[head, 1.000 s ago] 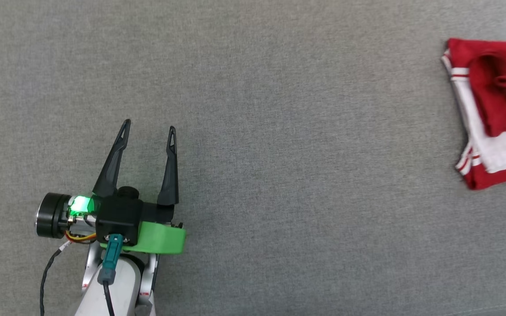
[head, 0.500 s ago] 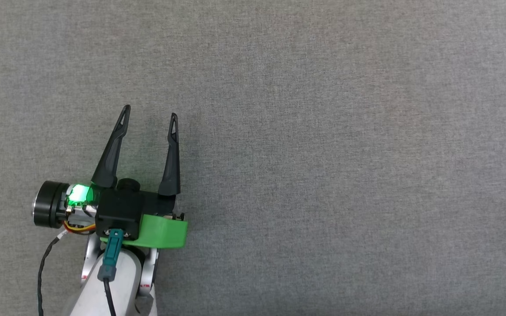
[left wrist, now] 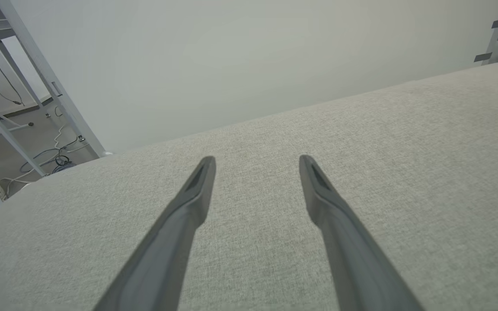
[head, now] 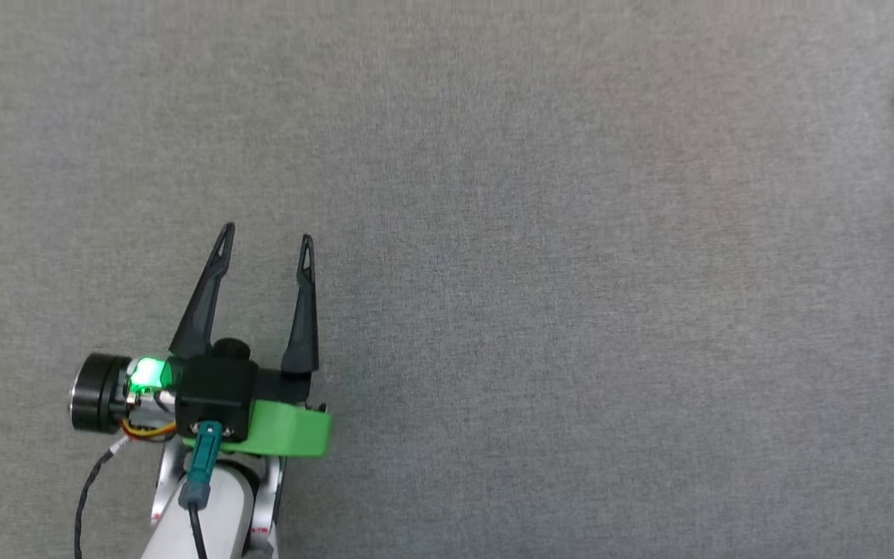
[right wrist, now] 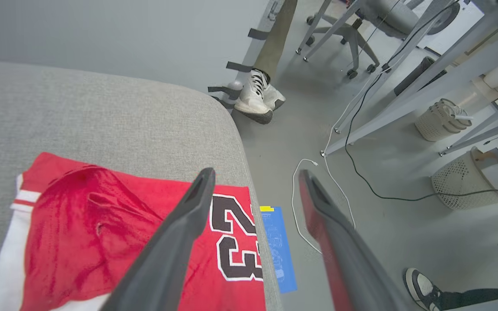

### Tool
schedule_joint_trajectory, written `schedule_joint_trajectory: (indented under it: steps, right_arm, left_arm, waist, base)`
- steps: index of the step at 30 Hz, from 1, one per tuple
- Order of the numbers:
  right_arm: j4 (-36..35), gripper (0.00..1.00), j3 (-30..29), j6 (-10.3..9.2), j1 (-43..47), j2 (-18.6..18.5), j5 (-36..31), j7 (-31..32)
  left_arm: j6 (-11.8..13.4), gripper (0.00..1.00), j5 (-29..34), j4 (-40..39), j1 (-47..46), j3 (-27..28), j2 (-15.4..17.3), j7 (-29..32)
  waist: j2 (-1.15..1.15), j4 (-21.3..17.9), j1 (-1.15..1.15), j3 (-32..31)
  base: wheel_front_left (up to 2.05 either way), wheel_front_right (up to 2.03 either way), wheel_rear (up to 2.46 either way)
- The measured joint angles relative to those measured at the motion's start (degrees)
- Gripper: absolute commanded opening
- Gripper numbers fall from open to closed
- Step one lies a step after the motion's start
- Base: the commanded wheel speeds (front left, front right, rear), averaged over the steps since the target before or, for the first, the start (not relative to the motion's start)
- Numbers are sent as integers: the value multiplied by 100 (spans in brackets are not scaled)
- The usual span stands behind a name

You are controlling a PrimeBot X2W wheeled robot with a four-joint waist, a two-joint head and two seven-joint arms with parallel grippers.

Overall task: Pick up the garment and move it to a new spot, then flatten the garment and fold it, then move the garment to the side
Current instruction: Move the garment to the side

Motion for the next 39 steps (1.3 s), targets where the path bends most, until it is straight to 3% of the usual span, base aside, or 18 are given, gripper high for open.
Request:
schedule_joint_trajectory:
  steps: [6,7,8,15,21,29,39]
  right_arm:
    - [-612,100,-374,0,59,452,-580,-1281]
    - [-776,100,-433,0,97,600,-713,-1478]
    - [-1326,100,-580,0,312,1138,-1029,-1767]
    - [-2826,100,-546,0,1223,2542,-1644,-1912]
    - [-3454,100,-214,0,2147,3494,-1918,-1918]
    - [-3591,100,-31,0,3255,4217,-1987,-1918]
    - [-3934,100,-192,0,4229,4574,-2139,-1918]
  left_arm:
    - [41,100,-93,47,347,91,-10,0]
    - [41,100,-100,60,396,116,-10,0]
    - [41,100,-112,99,525,170,-10,0]
    - [22,100,-153,218,681,234,-52,0]
    - [-30,100,-160,352,744,266,-109,0]
    - [-129,100,-198,578,842,349,-201,0]
    - [-298,100,-272,658,1163,430,-307,0]
  waist:
    - [0,6,0,-498]
    - [0,9,0,-584]
    - [0,21,0,-809]
    - [0,113,0,-1260]
    - [0,273,0,-1527]
    - [0,466,0,-1850]
    - [0,611,0,-2234]
  base:
    - [0,0,0]
    - [0,0,0]
    - [0,0,0]
    - [0,0,0]
    - [0,0,0]
    - [0,0,0]
    - [0,0,0]
